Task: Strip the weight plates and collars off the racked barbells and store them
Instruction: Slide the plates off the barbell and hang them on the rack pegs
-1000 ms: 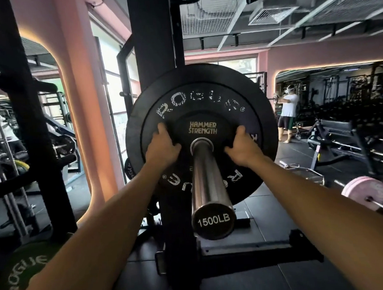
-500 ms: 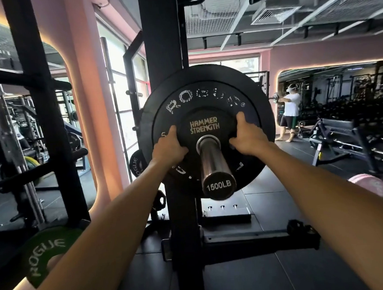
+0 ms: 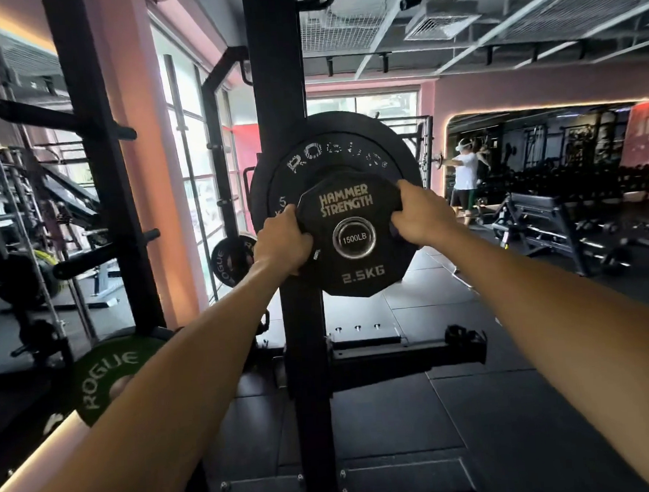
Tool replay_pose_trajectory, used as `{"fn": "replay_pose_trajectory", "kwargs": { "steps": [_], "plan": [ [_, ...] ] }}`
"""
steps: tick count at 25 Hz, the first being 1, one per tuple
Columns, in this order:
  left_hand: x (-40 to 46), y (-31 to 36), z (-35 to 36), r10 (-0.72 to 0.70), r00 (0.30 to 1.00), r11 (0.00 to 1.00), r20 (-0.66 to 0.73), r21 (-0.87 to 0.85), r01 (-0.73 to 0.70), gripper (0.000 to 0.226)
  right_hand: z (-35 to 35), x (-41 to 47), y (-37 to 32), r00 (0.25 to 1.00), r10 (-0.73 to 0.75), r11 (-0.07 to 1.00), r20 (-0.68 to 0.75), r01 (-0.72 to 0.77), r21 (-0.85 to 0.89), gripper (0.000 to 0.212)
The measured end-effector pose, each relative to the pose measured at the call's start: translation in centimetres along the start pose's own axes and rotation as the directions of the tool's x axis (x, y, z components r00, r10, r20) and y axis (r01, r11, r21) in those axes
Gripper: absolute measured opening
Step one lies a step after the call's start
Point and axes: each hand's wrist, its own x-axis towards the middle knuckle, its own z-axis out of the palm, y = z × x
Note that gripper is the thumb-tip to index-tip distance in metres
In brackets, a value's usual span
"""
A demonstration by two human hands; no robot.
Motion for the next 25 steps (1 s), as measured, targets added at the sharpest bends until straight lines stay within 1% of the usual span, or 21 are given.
{"fn": "replay_pose_trajectory", "kwargs": {
  "steps": [4,5,11,15,19,21,23,25],
  "plan": [
    [-4.5,2.3,-3.9,0.06,0.998,0.997,-0.031,0.042,-0.058,0.037,-3.2,-4.8,-0.9,1.0,0.015,1.0,0.004,-0.015,-0.025,0.019],
    [-5.3,2.8,-5.0,0.065,0.997,0.997,-0.034,0.051,-0.064,0.038,-4.0,-5.7,-1.3,1.0,0.014,1.0,-0.005,-0.014,-0.028,0.019],
    [-9.3,6.2,-12.9,0.048,0.994,0.993,-0.098,0.109,-0.037,0.04,-10.3,-9.0,-4.3,0.998,-0.04,0.998,-0.051,0.043,0.049,0.029],
    [-13.0,7.4,-16.6,-0.002,0.994,0.988,-0.112,0.152,0.019,0.04,-12.1,-11.7,-5.7,0.995,-0.096,0.992,-0.005,0.096,0.082,0.031],
    [-18.0,6.6,-20.2,-0.058,0.991,0.979,-0.123,0.187,0.081,0.037,-12.7,-15.5,-8.4,0.983,-0.172,0.976,0.063,0.161,0.149,0.026],
    [-19.5,5.6,-21.6,-0.086,0.988,0.972,-0.128,0.205,0.111,0.035,-12.7,-16.9,-10.2,0.977,-0.196,0.971,0.085,0.181,0.154,0.024],
    [-20.8,3.9,-23.6,-0.108,0.985,0.963,-0.134,0.232,0.137,0.036,-12.5,-17.8,-12.7,0.968,-0.233,0.962,0.091,0.215,0.168,0.019],
    [-21.9,1.8,-25.7,-0.129,0.981,0.957,-0.147,0.24,0.162,0.037,-12.0,-18.3,-15.7,0.957,-0.274,0.951,0.099,0.255,0.174,0.018]
  ]
}}
